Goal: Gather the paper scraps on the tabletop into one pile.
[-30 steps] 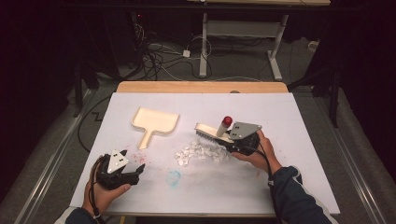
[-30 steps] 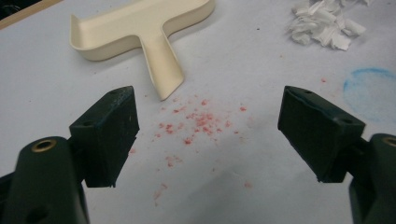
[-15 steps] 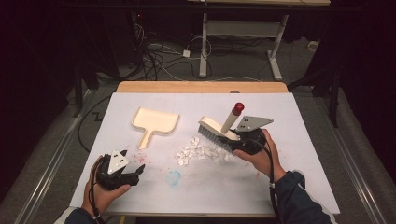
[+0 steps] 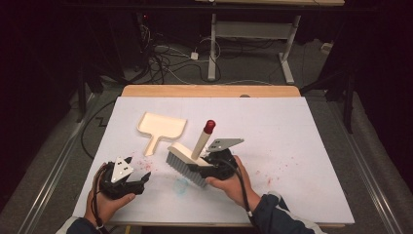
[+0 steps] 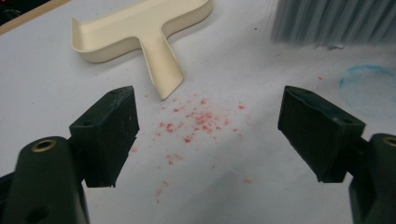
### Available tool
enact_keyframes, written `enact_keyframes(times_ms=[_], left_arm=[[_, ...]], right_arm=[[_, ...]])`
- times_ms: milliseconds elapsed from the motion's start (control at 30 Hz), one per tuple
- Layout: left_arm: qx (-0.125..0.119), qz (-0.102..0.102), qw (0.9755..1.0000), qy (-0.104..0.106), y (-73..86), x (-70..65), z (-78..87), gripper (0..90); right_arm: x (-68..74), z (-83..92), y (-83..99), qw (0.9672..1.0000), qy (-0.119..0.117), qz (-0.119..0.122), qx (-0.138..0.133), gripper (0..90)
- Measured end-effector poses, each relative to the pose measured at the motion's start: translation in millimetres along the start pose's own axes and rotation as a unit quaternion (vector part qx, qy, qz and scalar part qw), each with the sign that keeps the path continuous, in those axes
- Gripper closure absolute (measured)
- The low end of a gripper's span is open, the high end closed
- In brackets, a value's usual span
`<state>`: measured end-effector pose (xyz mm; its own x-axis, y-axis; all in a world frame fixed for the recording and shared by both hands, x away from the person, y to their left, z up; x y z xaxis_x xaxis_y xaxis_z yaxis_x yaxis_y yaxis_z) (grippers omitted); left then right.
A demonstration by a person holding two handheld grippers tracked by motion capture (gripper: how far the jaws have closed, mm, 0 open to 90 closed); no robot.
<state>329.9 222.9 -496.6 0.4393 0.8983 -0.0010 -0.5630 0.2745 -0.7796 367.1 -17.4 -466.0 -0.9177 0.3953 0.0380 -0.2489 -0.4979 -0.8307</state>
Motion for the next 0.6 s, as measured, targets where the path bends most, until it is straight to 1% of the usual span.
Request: enact_keyframes(times_ms=[33, 67, 100, 200, 233, 333, 433, 467, 533, 600], left_arm=[[0.0, 0.001, 1.0, 0.0, 0.1, 0.3, 0.0, 19.7], [0.0, 0.002, 1.0, 0.0, 0.2, 0.4, 0.1, 19.7], [0.001, 0.002, 1.0, 0.001, 0.3, 0.3, 0.0, 19.7], [0.002, 0.0, 1.0, 0.001, 0.3, -0.5, -0.5, 19.7], [0.002, -0.001, 1.0, 0.002, 0.2, -0.6, -0.6, 19.7], [0.003, -0.001, 1.0, 0.002, 0.3, -0.9, -1.1, 19.7], [0.005, -0.002, 1.0, 0.002, 0.4, -1.5, -0.8, 19.7], [0.003, -0.001, 1.0, 0.002, 0.2, -1.6, -0.9, 19.7], [0.005, -0.003, 1.0, 0.003, 0.4, -1.5, -0.8, 19.7], [0.005, -0.003, 1.0, 0.003, 0.5, -1.5, -1.1, 19.7]], right_arm=[[1.2, -6.2, 2.1, 1.0, 0.004, -0.006, 0.005, 67.5], [1.9, -12.0, 4.4, 0.9998, 0.003, -0.017, 0.006, 67.5], [1.4, -16.1, 6.1, 0.9996, 0.007, -0.026, 0.004, 67.5], [-5.5, -21.8, 10.0, 0.9981, 0.039, -0.047, -0.004, 67.5], [-9.1, -22.0, 11.3, 0.9976, 0.045, -0.052, -0.005, 67.5], [-20.8, -20.8, 17.4, 0.9954, 0.07, -0.066, 0.0, 67.2], [-33.6, -16.4, 23.1, 0.9924, 0.084, -0.09, 0.002, 67.0], [-37.9, -13.6, 24.1, 0.9913, 0.09, -0.096, 0.002, 67.0], [-46.4, -6.7, 26.1, 0.9892, 0.109, -0.099, 0.001, 67.0], [-53.7, 1.2, 29.7, 0.9871, 0.118, -0.108, 0.001, 67.0]])
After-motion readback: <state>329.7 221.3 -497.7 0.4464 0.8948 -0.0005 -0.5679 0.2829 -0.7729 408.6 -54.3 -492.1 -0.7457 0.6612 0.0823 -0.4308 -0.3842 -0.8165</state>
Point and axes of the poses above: each handheld gripper's, and its own axes: z roughly backward along the jaws, y roughly out of its underside, x roughly to its left, the point moved 6 cm from there along -z, roughly forward along the jaws, and after that the axes turned 12 degrees about z, right-handed, at the moved point
